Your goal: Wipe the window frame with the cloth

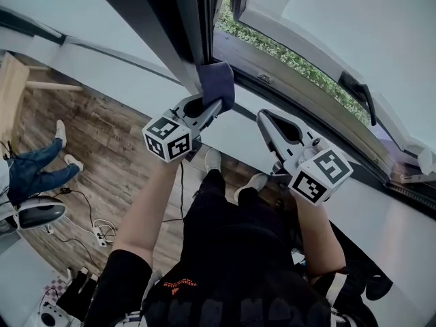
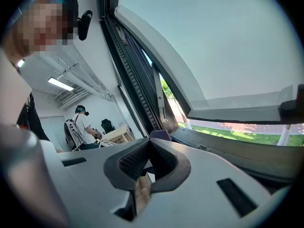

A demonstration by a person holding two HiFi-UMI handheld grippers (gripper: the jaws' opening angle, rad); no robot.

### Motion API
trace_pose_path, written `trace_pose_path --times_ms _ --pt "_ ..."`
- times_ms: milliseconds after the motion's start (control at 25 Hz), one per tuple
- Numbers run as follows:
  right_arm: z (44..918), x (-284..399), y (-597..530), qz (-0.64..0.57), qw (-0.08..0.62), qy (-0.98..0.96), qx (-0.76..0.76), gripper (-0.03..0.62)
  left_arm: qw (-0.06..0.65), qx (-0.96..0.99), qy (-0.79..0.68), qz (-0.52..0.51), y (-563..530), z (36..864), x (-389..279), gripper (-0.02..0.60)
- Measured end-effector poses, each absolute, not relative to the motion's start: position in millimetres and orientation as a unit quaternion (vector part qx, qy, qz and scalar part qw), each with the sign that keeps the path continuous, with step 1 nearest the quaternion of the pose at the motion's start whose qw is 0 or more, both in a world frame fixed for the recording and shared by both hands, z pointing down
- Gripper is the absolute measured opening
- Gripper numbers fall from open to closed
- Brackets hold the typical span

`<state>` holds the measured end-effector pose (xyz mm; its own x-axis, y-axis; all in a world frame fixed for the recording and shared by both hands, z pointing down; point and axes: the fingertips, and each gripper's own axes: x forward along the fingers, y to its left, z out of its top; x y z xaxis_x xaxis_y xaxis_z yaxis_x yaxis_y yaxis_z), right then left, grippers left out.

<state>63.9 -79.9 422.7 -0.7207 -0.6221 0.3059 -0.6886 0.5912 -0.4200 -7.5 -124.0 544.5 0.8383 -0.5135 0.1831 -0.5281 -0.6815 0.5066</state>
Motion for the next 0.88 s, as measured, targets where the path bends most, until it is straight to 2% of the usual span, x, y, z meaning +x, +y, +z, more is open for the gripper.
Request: trace_pose_path --times_ms 360,880 --pt "402.2 79.3 -77.3 0.24 0.048 -0.891 0.381 0.003 0.257 0.931 -0.257 0.002 -107.3 505.4 10.4 0.061" --pt "350.5 94.2 -68.0 0.185 0.023 -0.903 0.386 0.003 0.167 0.959 -0.227 -0.019 -88.9 401.3 31.2 0.061"
